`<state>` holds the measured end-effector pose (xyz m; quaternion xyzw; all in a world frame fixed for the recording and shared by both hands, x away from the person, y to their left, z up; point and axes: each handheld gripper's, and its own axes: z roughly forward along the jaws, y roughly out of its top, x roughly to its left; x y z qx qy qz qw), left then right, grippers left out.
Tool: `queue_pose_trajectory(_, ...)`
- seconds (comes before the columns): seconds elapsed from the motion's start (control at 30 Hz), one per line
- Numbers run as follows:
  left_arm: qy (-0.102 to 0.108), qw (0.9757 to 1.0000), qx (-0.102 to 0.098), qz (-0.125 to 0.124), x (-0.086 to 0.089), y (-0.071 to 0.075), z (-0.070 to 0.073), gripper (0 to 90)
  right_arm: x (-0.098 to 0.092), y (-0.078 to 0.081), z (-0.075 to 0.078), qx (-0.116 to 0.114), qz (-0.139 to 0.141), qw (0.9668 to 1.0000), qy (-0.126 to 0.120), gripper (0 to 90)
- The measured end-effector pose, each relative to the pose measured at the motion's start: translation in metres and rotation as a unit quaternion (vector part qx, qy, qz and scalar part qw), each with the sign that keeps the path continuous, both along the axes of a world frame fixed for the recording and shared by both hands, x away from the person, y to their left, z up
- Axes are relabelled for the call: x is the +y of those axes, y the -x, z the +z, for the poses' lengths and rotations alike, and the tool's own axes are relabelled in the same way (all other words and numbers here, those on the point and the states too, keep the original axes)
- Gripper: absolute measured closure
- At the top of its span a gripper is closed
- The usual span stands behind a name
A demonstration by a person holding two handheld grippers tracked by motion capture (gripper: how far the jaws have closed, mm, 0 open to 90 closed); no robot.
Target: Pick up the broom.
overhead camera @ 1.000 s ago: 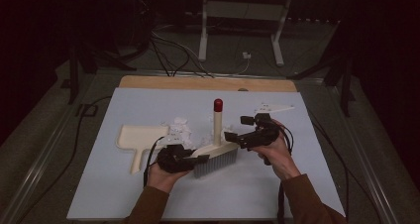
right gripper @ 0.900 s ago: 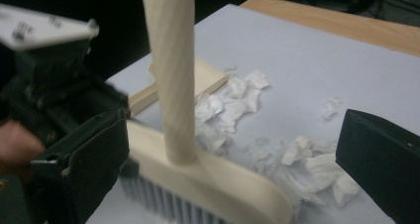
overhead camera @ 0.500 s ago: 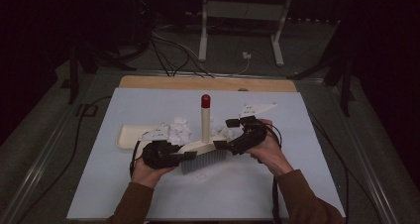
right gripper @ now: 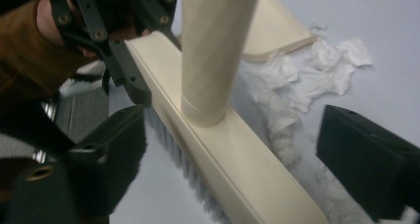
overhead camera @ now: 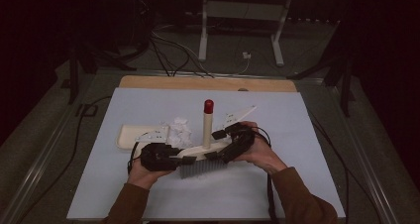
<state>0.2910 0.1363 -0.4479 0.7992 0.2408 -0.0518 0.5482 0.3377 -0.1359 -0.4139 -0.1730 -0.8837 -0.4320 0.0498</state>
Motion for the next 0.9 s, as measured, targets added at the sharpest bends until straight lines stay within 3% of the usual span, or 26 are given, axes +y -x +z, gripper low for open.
queue_pose_trajectory(0.1, 0.007, 0.9998, 0.000, -0.017, -0.002, 0.002, 0.001, 69.8, 0.000, 0.000, -0.002, -0.007, 0.013, 0.9999, 0.003, 22.8)
queue_pose_trajectory(0.13, 0.007, 0.9997, -0.001, -0.024, -0.003, 0.002, 0.001, 69.8, -0.001, 0.001, -0.005, -0.006, 0.044, 0.9990, 0.002, 29.1)
queue_pose_trajectory(0.17, 0.006, 0.9995, -0.003, -0.030, -0.004, 0.003, 0.001, 69.8, -0.001, 0.001, -0.005, -0.006, 0.044, 0.9990, 0.002, 29.1)
queue_pose_trajectory(0.23, 0.002, 0.9990, -0.009, -0.044, -0.005, 0.004, 0.000, 69.8, -0.001, 0.003, -0.006, -0.002, 0.069, 0.9976, 0.000, 35.1)
queue_pose_trajectory(0.37, 0.006, 0.9982, -0.008, -0.059, -0.006, 0.004, 0.000, 69.7, -0.002, 0.003, -0.007, 0.025, 0.122, 0.9921, -0.014, 55.5)
queue_pose_trajectory(0.5, 0.015, 0.9970, 0.001, -0.075, -0.007, 0.004, -0.003, 68.5, -0.003, 0.005, -0.007, 0.035, 0.150, 0.9880, -0.014, 62.8)
queue_pose_trajectory(0.6, 0.026, 0.9982, 0.005, -0.054, -0.006, 0.002, -0.003, 62.3, -0.004, 0.006, -0.008, 0.041, 0.158, 0.9865, -0.020, 67.3)
queue_pose_trajectory(0.7, 0.033, 0.9992, 0.002, -0.022, -0.005, 0.002, -0.002, 55.9, -0.004, 0.007, -0.007, 0.036, 0.138, 0.9896, -0.017, 67.4)
queue_pose_trajectory(0.8, 0.053, 0.9985, -0.009, 0.012, 0.004, 0.005, 0.000, 49.1, -0.008, 0.005, -0.008, 0.039, 0.117, 0.9922, -0.012, 67.4)
queue_pose_trajectory(0.9, 0.053, 0.9962, -0.031, 0.061, 0.018, 0.009, 0.004, 47.0, -0.014, 0.003, -0.007, 0.043, 0.093, 0.9945, -0.020, 67.4)
